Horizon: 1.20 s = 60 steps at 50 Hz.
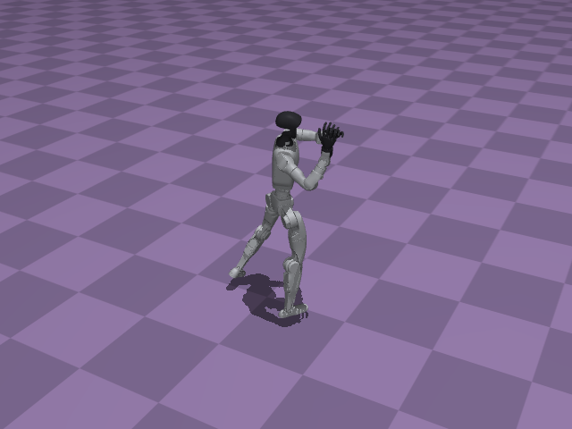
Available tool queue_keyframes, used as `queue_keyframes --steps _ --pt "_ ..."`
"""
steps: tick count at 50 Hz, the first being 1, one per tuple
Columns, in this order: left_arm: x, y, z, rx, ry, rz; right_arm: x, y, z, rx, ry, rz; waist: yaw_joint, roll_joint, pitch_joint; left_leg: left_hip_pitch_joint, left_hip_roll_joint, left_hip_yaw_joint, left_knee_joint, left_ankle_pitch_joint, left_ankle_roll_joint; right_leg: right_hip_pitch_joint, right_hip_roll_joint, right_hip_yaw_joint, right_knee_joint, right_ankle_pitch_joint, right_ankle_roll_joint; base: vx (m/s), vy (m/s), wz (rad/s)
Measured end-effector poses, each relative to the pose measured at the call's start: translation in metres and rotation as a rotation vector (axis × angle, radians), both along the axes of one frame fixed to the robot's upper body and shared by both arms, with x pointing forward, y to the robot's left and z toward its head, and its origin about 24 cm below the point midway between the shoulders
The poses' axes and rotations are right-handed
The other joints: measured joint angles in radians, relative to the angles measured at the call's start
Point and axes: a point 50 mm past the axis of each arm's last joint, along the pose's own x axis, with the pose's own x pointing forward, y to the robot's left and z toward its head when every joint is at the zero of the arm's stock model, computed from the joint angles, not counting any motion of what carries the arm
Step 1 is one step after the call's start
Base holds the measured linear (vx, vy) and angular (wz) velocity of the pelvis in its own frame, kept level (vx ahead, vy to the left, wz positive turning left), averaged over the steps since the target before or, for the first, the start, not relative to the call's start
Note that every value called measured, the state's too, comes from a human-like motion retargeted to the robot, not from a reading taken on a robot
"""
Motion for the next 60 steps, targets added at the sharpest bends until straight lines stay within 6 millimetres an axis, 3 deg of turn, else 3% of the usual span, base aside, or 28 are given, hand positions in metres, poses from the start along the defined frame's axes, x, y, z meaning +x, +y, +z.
queue_keyframes --steps 8,17,25,33,39,43,47,50,55,58,60 --pt "-0.049 -0.023 0.021 -0.011 -0.164 -0.135 -0.05 -0.009 0.018 -0.059 -0.248 -0.151 -0.006 0.058 0.024 -0.031 -0.054 -0.288 0.063 0.148 -0.05 0.019 0.068 0.18 -0.128 0.071 0.041 0.05 -0.12 -1.32" --pt "-0.077 -0.023 0.032 -0.041 -0.376 -0.125 -0.081 -0.006 0.02 -0.149 -0.404 -0.31 -0.001 0.078 0.018 -0.039 -0.179 -0.568 0.036 0.304 -0.161 0.018 0.072 0.3 -0.201 0.109 0.039 0.02 -0.04 -0.7" --pt "-0.095 -0.028 0.041 -0.05 -0.538 -0.071 -0.093 -0.011 0.022 -0.137 -0.482 -0.38 -0.01 0.097 0.029 -0.036 -0.217 -0.701 0.018 0.345 -0.23 -0.005 0.096 0.327 -0.194 0.081 0.041 0.0 -0.03 -0.28" --pt "-0.105 -0.037 0.041 -0.024 -0.576 -0.089 -0.095 -0.019 0.024 -0.076 -0.517 -0.423 -0.025 0.1 0.075 -0.007 -0.212 -0.714 0.004 0.319 -0.235 0.005 0.117 0.321 -0.194 0.073 0.041 0.0 0.0 -0.05" --pt "-0.105 -0.042 0.041 -0.009 -0.582 -0.084 -0.09 -0.025 0.022 -0.024 -0.51 -0.432 -0.037 0.106 0.104 -0.009 -0.174 -0.668 0.005 0.24 -0.234 0.001 0.12 0.295 -0.21 0.105 0.041 -0.07 0.04 0.19" --pt "-0.101 -0.046 0.039 0.028 -0.561 -0.081 -0.08 -0.034 0.018 0.048 -0.476 -0.449 -0.041 0.112 0.113 -0.021 -0.126 -0.536 0.011 0.144 -0.198 -0.013 0.097 0.246 -0.209 0.114 0.041 -0.12 0.13 0.64" --pt "-0.094 -0.051 0.035 0.114 -0.536 -0.061 -0.062 -0.045 0.003 0.196 -0.372 -0.327 -0.039 0.11 0.122 -0.024 -0.076 -0.359 -0.006 0.008 -0.154 -0.022 0.067 0.16 -0.188 0.109 0.041 -0.13 0.15 1.14" --pt "-0.081 -0.058 0.027 0.209 -0.489 -0.022 -0.044 -0.053 -0.013 0.363 -0.279 -0.206 -0.033 0.107 0.125 -0.037 -0.056 -0.246 -0.048 -0.108 -0.155 -0.026 0.048 0.069 -0.161 0.101 0.041 -0.15 0.2 1.66" --pt "-0.041 -0.071 0.007 0.339 -0.35 0.128 -0.008 -0.064 -0.036 0.639 -0.118 -0.089 0.027 0.076 0.085 -0.063 -0.068 0.052 -0.102 -0.224 -0.053 -0.015 -0.083 -0.146 -0.088 0.06 0.041 -0.14 0.34 2.39" --pt "-0.004 -0.083 -0.028 0.452 -0.101 0.19 0.018 -0.071 -0.055 0.805 0.0 0.053 0.134 0.05 0.043 -0.086 -0.095 0.051 -0.161 -0.282 -0.001 0.025 -0.134 -0.316 -0.027 0.05 0.033 -0.07 0.31 2.95" --pt "0.031 -0.076 -0.055 0.523 0.124 0.25 0.049 -0.064 -0.07 0.899 0.165 0.196 0.21 0.043 0.017 -0.11 -0.107 -0.058 -0.198 -0.303 0.017 0.068 -0.151 -0.435 0.016 0.055 0.006 0.0 0.32 2.96"
